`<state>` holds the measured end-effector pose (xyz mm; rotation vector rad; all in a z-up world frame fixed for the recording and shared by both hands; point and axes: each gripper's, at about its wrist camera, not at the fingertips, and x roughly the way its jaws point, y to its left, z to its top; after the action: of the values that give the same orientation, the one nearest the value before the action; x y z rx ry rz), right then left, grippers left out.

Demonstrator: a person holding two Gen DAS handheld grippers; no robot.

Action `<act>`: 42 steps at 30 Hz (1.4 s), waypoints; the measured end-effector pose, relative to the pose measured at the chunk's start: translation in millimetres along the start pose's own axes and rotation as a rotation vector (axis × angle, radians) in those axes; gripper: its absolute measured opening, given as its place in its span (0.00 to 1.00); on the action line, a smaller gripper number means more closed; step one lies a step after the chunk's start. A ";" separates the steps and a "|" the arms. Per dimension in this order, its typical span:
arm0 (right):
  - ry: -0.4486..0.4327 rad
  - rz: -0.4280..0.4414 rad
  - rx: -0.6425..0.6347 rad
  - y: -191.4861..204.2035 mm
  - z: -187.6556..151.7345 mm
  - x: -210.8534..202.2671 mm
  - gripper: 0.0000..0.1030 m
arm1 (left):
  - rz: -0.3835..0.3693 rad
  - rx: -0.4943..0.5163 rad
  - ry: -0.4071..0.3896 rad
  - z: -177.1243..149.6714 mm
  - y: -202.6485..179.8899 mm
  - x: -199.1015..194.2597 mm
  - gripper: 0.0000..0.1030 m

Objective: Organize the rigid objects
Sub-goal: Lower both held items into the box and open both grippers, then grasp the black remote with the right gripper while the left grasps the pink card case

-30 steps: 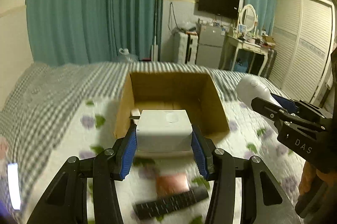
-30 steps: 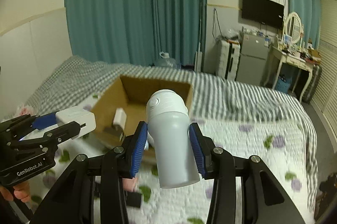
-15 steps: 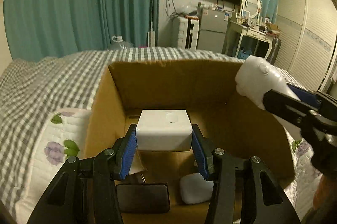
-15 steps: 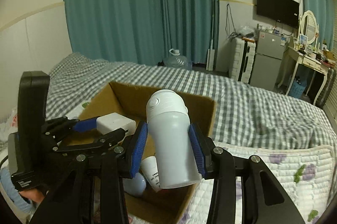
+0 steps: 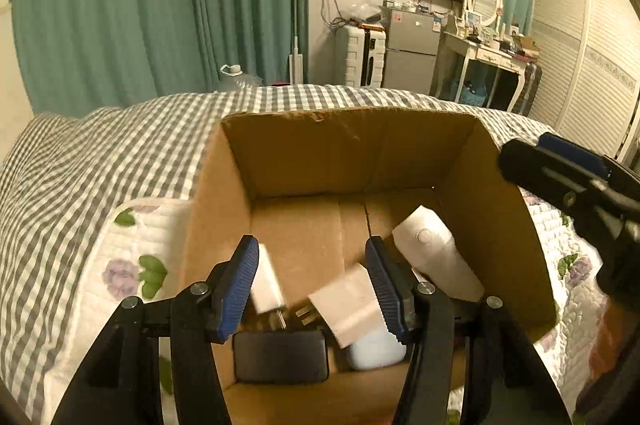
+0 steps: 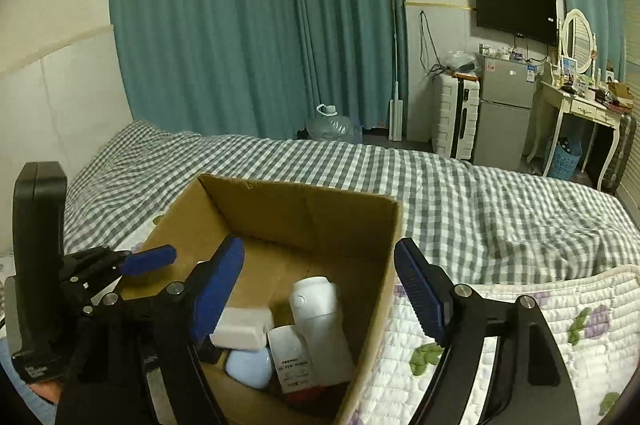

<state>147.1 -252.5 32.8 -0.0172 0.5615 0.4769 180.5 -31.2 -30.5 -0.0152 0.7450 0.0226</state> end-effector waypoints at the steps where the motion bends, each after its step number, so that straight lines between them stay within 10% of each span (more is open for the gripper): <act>1: -0.007 -0.008 -0.007 0.1 -2.0 -8.7 0.75 | -0.004 -0.011 0.003 -2.0 2.5 -4.1 0.57; 14: 0.055 0.048 -0.209 46.5 -70.2 -89.5 0.75 | 0.072 -0.071 -0.023 -62.3 27.9 -112.7 0.65; 23: 0.294 0.089 -0.437 109.7 -165.3 -50.0 0.75 | 0.199 -0.132 0.114 -151.8 36.1 -114.1 0.66; 38: 0.411 0.114 -0.524 135.2 -196.4 8.2 0.75 | 0.211 -0.177 0.180 -165.3 46.8 -97.0 0.66; 42: 0.430 0.138 -0.442 126.7 -188.8 7.9 0.42 | 0.217 -0.180 0.185 -165.6 48.1 -95.8 0.66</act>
<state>1.3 -163.3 -117.4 -0.5161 0.8715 0.7320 -3.4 11.8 -87.5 -0.1090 0.9251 0.2983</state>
